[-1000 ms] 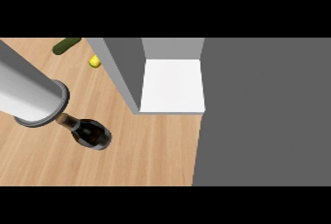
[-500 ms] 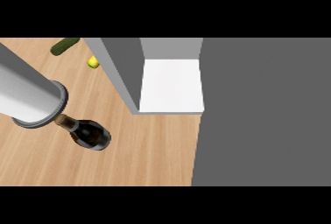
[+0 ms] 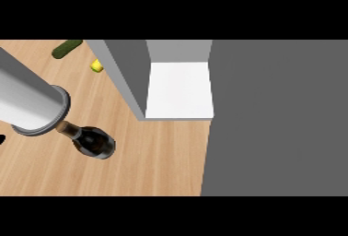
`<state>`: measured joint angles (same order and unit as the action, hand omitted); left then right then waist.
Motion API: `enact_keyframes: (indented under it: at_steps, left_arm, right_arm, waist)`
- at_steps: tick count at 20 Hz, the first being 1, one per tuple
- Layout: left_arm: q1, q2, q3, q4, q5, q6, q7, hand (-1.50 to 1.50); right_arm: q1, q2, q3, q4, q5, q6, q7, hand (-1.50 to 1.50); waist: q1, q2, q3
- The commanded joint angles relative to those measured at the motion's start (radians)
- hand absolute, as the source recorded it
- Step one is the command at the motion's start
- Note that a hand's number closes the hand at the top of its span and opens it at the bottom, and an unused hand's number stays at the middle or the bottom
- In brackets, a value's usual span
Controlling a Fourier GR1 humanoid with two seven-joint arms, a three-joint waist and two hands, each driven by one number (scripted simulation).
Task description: Pick up the wine, place it into the cabinet and close the cabinet
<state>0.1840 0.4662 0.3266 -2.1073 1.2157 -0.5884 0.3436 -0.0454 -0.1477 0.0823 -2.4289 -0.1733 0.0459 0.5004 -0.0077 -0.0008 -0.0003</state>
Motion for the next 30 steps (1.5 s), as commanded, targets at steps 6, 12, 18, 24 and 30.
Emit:
enact_keyframes:
  at_steps: [6,12,18,24,30]
  left_arm:
    - [-0.133,-0.043,0.042,0.288,-0.180,-0.097,-0.042,-1.50]
    - [-0.244,-0.087,0.039,0.464,-0.346,-0.161,-0.115,-1.50]
    - [-0.304,-0.090,0.044,0.652,-0.490,-0.251,-0.182,-1.50]
    - [-0.411,-0.130,0.037,0.897,-0.732,-0.318,-0.346,-1.50]
    - [-0.460,-0.146,0.026,1.071,-0.939,-0.337,-0.530,-1.50]
  right_arm:
    - [-0.036,0.023,0.020,-0.050,-0.014,-0.016,0.052,-1.50]
    - [0.020,0.040,0.027,-0.081,-0.031,0.007,0.025,-1.50]
    - [-0.052,0.038,0.027,-0.114,-0.013,-0.038,0.115,-1.50]
    - [-0.038,0.037,0.019,-0.120,-0.015,-0.031,0.124,-1.50]
    - [0.002,0.041,0.011,-0.117,-0.042,0.009,0.073,-1.50]
  waist:
    - [0.004,0.001,0.000]
    - [0.000,0.001,0.000]
    - [0.000,0.001,0.000]
    - [-0.006,0.002,-0.001]
    - [-0.007,0.003,0.000]
